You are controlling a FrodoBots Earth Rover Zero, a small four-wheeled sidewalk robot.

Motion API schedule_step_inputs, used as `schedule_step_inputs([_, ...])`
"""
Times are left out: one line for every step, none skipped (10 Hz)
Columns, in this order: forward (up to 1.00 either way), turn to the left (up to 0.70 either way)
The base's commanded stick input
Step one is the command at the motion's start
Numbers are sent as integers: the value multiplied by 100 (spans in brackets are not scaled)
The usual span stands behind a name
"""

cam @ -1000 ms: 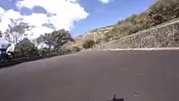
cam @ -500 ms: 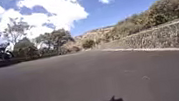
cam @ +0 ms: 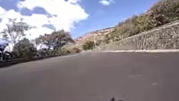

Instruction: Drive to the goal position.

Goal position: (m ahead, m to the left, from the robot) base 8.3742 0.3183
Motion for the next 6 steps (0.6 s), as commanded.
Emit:
schedule_step_inputs([50, 0])
schedule_step_inputs([50, 0])
schedule_step_inputs([50, 0])
schedule_step_inputs([50, 0])
schedule_step_inputs([50, 0])
schedule_step_inputs([50, 0])
